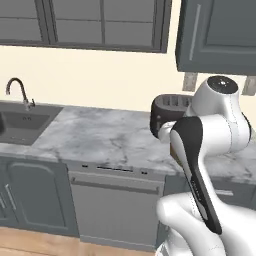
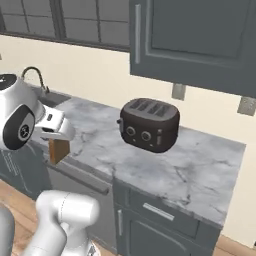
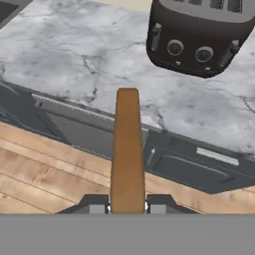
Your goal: Start the toaster. Once the lever pops up, take the bread to the plate on the dining counter.
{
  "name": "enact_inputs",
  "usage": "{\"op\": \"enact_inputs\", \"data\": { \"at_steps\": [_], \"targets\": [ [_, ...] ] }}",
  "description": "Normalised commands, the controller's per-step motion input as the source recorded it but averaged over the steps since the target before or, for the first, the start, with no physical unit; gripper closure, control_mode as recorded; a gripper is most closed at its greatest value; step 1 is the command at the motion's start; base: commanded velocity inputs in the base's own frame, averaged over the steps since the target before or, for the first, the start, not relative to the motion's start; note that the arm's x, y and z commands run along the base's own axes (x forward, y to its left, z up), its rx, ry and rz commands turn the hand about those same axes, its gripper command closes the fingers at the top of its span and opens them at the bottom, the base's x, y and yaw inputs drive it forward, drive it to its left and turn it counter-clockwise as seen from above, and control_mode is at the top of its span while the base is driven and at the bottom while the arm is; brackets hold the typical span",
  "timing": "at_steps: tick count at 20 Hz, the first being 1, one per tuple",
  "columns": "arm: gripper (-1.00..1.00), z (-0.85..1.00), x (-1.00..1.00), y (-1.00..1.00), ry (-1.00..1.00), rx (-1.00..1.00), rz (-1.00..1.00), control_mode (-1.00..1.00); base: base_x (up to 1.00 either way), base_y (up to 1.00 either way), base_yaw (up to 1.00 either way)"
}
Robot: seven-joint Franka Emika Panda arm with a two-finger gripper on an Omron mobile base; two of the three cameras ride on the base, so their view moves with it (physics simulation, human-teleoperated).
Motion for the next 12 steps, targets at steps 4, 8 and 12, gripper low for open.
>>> {"op": "enact_inputs", "data": {
  "at_steps": [4, 8, 12],
  "targets": [
    [1.0, 0.0, 0.0, 0.0, 0.0, 0.0, 0.0, 1.0, -0.17, 0.22, 0.84],
    [1.0, 0.0, 0.0, 0.0, 0.0, 0.0, 0.0, 1.0, -0.39, 0.5, 0.89],
    [1.0, 0.0, 0.0, 0.0, 0.0, 0.0, 0.0, 1.0, -0.28, 0.52, 0.95]
  ]
}}
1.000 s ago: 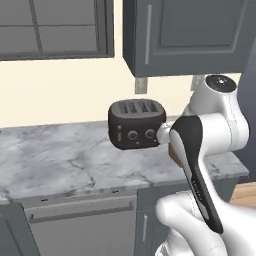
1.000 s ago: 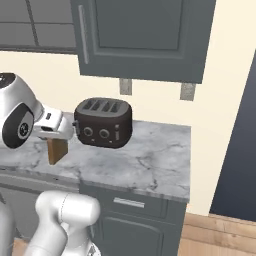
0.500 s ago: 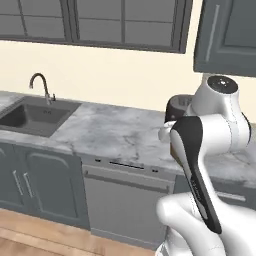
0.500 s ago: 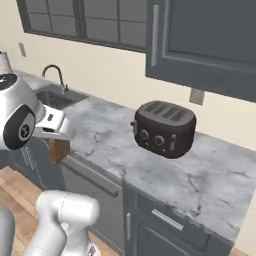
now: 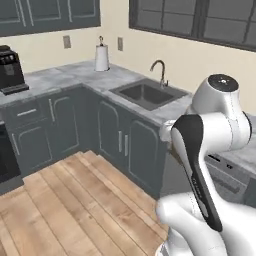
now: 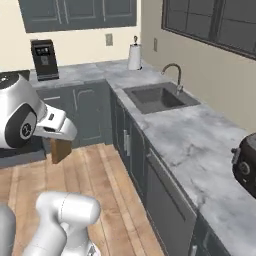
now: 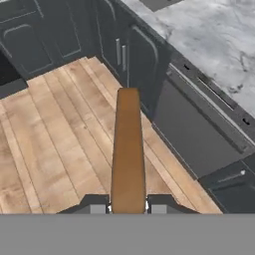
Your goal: Start the toaster. Once the lever pops up, take the bread to the plate on the dining counter.
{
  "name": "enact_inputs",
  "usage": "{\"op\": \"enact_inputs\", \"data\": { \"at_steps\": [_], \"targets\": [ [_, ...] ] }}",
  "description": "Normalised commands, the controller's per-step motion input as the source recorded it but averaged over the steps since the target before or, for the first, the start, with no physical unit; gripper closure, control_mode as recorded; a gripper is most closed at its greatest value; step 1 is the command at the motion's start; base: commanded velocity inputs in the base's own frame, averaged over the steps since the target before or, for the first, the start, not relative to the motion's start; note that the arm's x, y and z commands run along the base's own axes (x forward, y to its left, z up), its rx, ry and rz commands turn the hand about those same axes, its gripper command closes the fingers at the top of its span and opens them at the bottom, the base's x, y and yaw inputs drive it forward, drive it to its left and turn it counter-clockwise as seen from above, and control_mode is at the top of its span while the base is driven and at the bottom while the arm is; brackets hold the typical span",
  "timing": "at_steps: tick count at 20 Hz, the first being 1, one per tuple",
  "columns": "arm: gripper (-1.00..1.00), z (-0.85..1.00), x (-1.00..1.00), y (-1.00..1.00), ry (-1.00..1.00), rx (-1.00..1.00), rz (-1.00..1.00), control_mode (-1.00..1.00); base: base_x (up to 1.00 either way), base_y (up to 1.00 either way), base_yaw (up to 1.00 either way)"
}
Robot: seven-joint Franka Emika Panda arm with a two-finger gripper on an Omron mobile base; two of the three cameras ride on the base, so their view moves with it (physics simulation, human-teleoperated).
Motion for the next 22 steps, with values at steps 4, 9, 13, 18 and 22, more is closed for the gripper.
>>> {"op": "enact_inputs", "data": {
  "at_steps": [4, 9, 13, 18, 22],
  "targets": [
    [1.0, 0.0, 0.0, 0.0, 0.0, 0.0, 0.0, 1.0, -0.04, 0.62, 0.9],
    [1.0, 0.0, 0.0, 0.0, 0.0, 0.0, 0.0, 1.0, 0.0, 0.62, 0.87],
    [1.0, 0.0, 0.0, 0.0, 0.0, 0.0, 0.0, 1.0, 0.0, 0.29, 0.88],
    [1.0, 0.0, 0.0, 0.0, 0.0, 0.0, 0.0, 1.0, 0.01, -0.01, 0.83],
    [1.0, 0.0, 0.0, 0.0, 0.0, 0.0, 0.0, 1.0, 0.03, -0.3, 0.59]
  ]
}}
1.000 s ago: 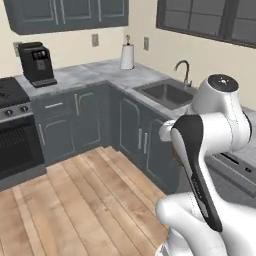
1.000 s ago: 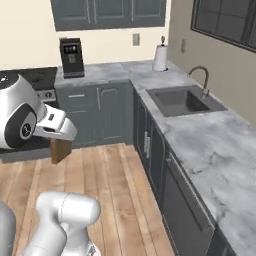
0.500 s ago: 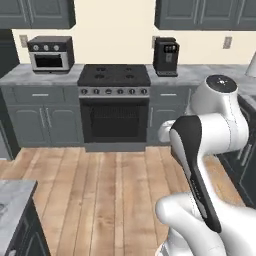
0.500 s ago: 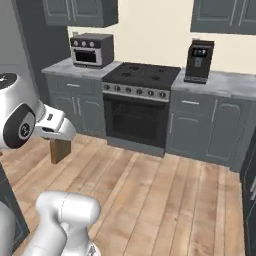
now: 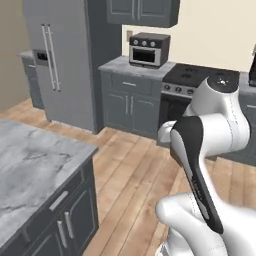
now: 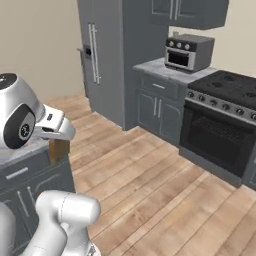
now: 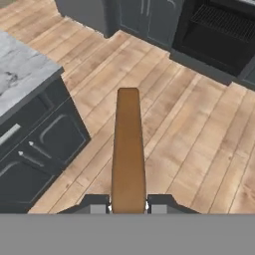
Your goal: Start the toaster. Once the lever pops up, take the bread to the plate on the dining counter.
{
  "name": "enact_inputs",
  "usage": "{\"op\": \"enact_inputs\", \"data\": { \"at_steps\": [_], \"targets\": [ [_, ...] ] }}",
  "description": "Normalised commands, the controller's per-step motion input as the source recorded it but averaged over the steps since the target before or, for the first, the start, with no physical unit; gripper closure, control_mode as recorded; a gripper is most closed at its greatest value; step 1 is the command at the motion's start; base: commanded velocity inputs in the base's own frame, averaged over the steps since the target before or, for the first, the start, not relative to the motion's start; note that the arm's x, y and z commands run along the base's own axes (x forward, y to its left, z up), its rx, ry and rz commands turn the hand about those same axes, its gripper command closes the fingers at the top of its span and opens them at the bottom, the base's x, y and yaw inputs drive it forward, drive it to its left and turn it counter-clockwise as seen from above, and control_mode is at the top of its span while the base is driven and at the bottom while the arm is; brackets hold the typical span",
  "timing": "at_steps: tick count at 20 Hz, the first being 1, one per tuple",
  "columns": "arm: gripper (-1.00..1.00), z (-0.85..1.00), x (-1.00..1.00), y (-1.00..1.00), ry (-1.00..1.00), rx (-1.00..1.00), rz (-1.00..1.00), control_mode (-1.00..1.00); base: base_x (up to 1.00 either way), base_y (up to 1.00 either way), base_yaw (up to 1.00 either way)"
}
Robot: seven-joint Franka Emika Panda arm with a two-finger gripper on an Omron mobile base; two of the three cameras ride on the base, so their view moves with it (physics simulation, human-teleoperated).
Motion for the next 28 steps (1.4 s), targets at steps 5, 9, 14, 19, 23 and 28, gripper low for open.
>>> {"op": "enact_inputs", "data": {
  "at_steps": [5, 9, 14, 19, 23, 28],
  "targets": [
    [1.0, 0.0, 0.0, 0.0, 0.0, 0.0, 0.0, 1.0, 0.06, -0.27, 0.54],
    [1.0, 0.0, 0.0, 0.0, 0.0, 0.0, 0.0, 1.0, 0.1, -0.08, 0.6],
    [1.0, 0.0, 0.0, 0.0, 0.0, 0.0, 0.0, 1.0, 0.34, -0.4, 0.45],
    [1.0, 0.0, 0.0, 0.0, 0.0, 0.0, 0.0, 1.0, 0.44, -0.88, 0.28],
    [1.0, 0.0, 0.0, 0.0, 0.0, 0.0, 0.0, 1.0, 0.4, -1.0, 0.25],
    [1.0, 0.0, 0.0, 0.0, 0.0, 0.0, 0.0, 1.0, 0.56, -0.97, 0.26]
  ]
}}
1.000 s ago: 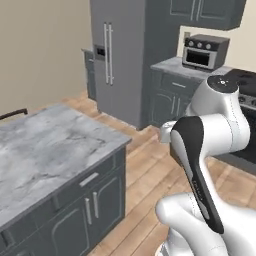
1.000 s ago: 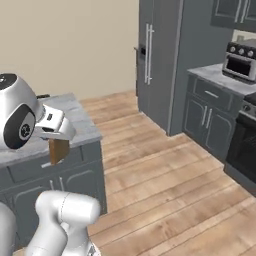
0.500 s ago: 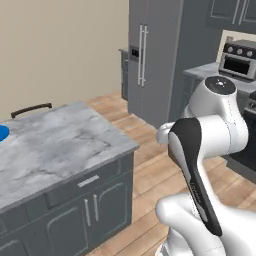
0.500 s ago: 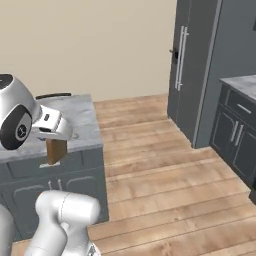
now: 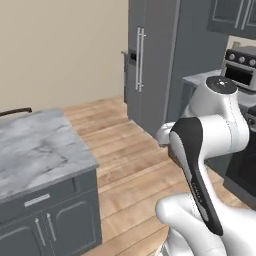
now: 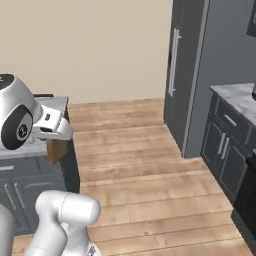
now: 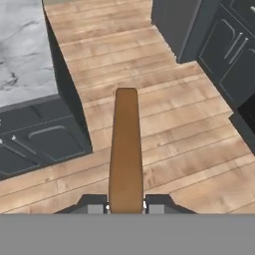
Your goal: Start the toaster. Once the lever pops up, take the bread to the plate on the dining counter.
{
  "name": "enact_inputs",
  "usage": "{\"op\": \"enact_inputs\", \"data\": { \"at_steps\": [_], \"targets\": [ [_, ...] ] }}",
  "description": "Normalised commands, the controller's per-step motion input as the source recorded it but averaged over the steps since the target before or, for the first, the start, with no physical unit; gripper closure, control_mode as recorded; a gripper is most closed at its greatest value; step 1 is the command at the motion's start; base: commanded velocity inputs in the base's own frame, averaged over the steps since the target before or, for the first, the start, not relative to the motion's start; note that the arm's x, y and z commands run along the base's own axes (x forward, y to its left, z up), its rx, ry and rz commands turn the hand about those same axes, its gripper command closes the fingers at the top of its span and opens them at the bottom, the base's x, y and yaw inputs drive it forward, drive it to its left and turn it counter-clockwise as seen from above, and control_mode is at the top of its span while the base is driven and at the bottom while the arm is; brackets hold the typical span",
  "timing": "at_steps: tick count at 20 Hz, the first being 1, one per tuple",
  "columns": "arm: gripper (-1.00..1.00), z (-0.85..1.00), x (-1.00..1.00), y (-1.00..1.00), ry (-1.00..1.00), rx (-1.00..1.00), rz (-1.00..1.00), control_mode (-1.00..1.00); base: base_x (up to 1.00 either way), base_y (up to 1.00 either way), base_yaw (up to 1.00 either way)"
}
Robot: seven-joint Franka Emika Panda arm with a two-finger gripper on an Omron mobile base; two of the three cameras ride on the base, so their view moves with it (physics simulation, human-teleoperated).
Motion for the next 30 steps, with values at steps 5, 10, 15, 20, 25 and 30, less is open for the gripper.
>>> {"op": "enact_inputs", "data": {
  "at_steps": [5, 10, 15, 20, 25, 30],
  "targets": [
    [1.0, 0.0, 0.0, 0.0, 0.0, 0.0, 0.0, 1.0, 0.64, -0.77, 0.29],
    [1.0, 0.0, 0.0, 0.0, 0.0, 0.0, 0.0, 1.0, 0.7, -0.52, 0.33],
    [1.0, 0.0, 0.0, 0.0, 0.0, 0.0, 0.0, 1.0, 0.92, -0.09, 0.42],
    [1.0, 0.0, 0.0, 0.0, 0.0, 0.0, 0.0, 1.0, 0.85, 0.02, 0.52],
    [1.0, 0.0, 0.0, 0.0, 0.0, 0.0, 0.0, 1.0, 0.87, -0.36, 0.32],
    [1.0, 0.0, 0.0, 0.0, 0.0, 0.0, 0.0, 1.0, 0.55, -0.6, 0.11]
  ]
}}
